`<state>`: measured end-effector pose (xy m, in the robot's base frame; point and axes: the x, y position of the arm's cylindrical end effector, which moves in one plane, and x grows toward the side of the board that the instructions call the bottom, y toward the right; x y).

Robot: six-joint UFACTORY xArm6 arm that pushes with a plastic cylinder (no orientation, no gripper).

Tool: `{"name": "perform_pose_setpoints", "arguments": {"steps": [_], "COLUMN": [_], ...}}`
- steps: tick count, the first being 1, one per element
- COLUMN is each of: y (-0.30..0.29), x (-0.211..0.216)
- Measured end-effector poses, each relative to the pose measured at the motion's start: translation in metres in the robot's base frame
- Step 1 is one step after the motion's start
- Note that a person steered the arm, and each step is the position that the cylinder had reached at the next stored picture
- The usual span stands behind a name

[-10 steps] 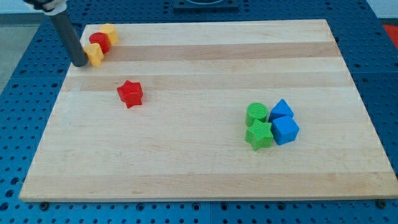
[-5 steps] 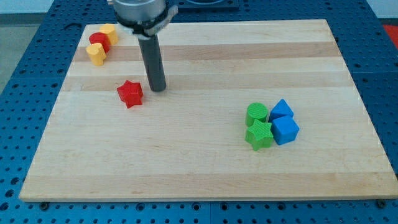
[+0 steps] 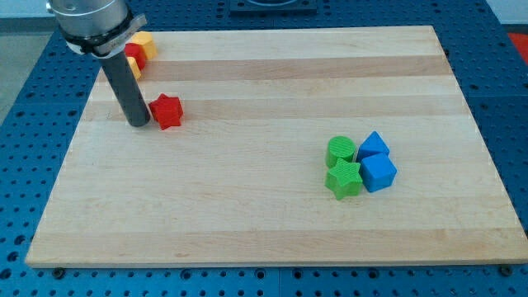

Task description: Slide the red star closer to the yellow heart

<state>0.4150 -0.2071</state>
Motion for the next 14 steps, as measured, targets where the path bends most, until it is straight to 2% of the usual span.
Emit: {"name": "perform_pose_setpoints", "arguments": {"steps": [1, 2, 3, 5, 6, 7, 8, 9, 10, 12, 14], "y": [0.022, 0.077, 0.098, 0.034, 0.019, 0.025, 0.091, 0.135, 0.127, 0.057, 0.019], "x": [0.039, 0.042, 0.02, 0.003, -0.021, -0.016, -0.003, -0.034, -0.055, -0.056, -0.056]}}
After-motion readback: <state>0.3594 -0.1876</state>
